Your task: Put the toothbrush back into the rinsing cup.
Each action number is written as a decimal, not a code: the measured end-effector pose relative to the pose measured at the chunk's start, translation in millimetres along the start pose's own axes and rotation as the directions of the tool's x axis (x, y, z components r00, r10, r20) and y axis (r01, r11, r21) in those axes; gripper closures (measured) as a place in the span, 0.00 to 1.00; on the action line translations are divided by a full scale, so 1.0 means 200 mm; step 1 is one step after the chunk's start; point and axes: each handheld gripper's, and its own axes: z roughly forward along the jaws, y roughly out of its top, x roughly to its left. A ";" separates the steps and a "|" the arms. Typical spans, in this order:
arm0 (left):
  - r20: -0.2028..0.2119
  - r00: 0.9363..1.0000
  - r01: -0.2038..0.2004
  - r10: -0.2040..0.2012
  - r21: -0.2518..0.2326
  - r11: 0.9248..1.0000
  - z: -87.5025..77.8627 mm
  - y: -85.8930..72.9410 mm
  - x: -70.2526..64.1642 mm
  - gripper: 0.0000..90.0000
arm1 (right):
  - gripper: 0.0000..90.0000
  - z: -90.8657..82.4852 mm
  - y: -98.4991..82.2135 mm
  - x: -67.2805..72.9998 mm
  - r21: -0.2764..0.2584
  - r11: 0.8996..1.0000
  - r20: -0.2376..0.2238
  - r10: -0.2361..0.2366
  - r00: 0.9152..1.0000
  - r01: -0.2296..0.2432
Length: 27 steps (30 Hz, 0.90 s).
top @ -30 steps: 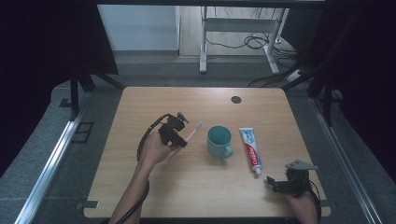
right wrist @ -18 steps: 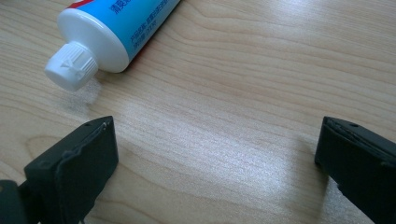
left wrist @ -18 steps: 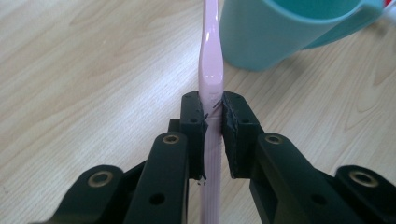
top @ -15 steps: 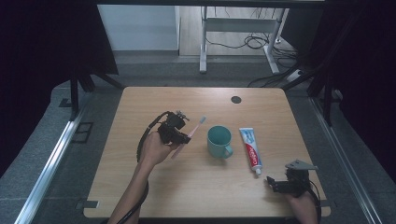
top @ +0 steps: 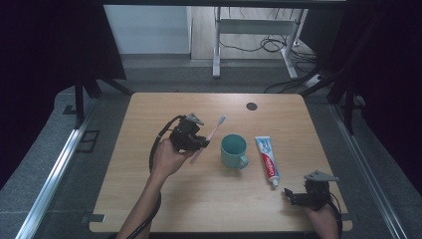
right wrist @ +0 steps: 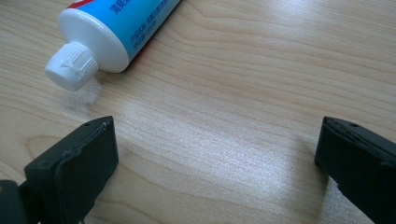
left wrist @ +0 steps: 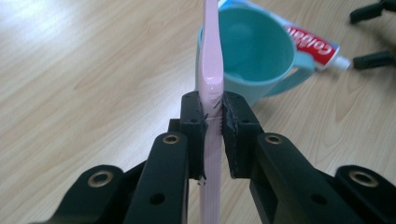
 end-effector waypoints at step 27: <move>-0.008 0.999 -0.040 0.040 -0.183 0.982 0.07 0.19 -0.12 0.88 | 0.00 0.00 0.00 0.00 0.000 1.000 0.000 -0.001 1.000 0.001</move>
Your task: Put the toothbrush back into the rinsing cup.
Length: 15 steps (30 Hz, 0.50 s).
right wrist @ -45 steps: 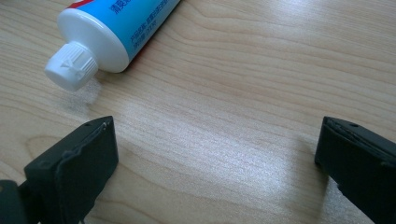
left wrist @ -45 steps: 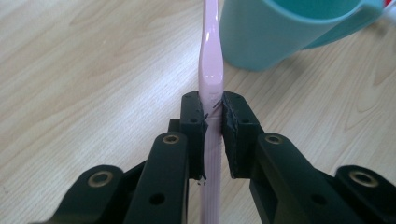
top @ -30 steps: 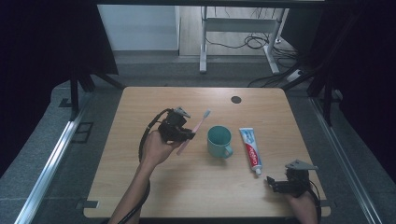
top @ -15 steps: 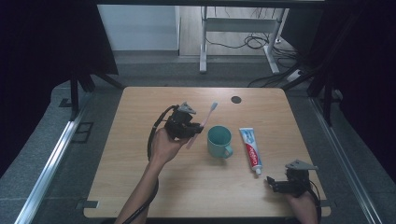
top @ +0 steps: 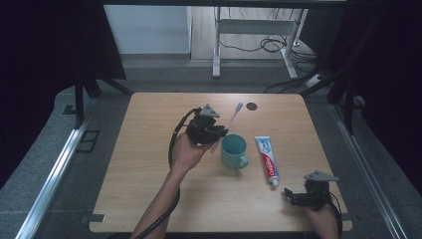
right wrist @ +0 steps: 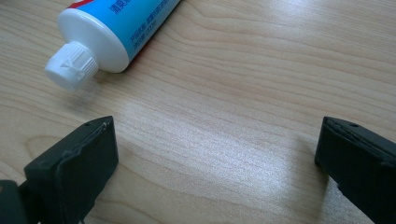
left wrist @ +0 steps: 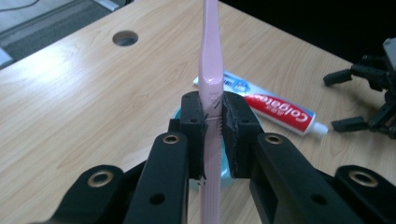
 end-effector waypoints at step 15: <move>-0.010 1.000 -0.006 0.006 -0.063 0.998 0.09 0.06 -0.05 0.88 | 0.00 0.00 0.00 0.00 0.000 1.000 0.000 0.000 1.000 0.000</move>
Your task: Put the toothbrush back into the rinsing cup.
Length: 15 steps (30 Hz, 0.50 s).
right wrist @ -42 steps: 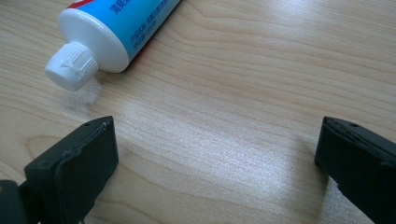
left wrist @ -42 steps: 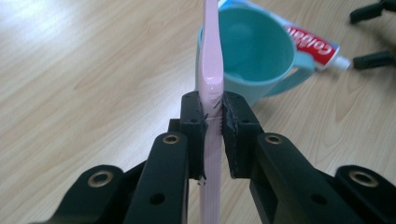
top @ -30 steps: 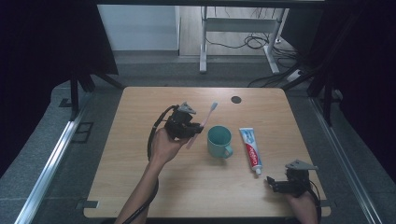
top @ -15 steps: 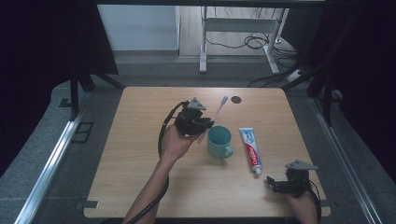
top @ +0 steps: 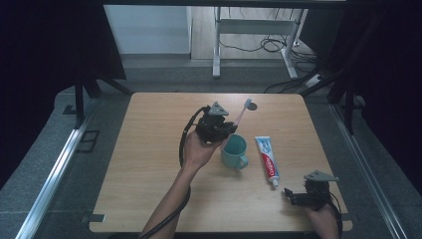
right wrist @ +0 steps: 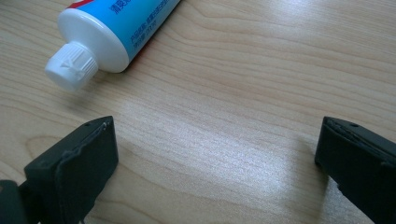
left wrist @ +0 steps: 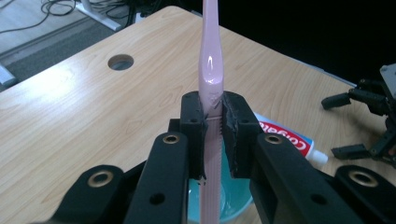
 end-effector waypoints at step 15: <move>-0.006 1.000 0.001 -0.001 -0.031 1.000 0.10 -0.01 -0.01 0.88 | 0.00 0.00 0.00 0.00 0.000 1.000 -0.003 -0.001 1.000 0.001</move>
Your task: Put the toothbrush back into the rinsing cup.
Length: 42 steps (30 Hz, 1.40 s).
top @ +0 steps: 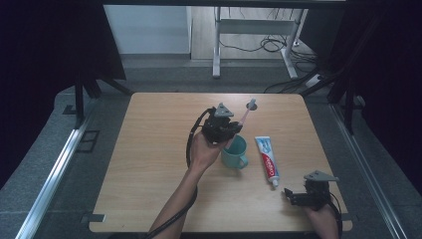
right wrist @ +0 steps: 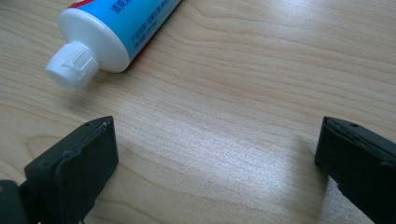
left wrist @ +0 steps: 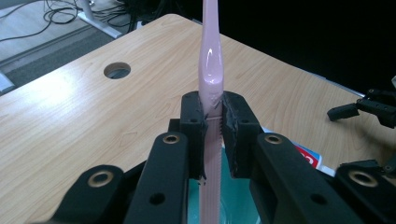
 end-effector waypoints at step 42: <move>-0.010 0.999 0.038 -0.037 0.060 0.997 0.17 -0.23 -0.01 0.88 | 0.00 0.00 0.00 0.00 -0.001 1.000 -0.002 -0.003 1.000 0.003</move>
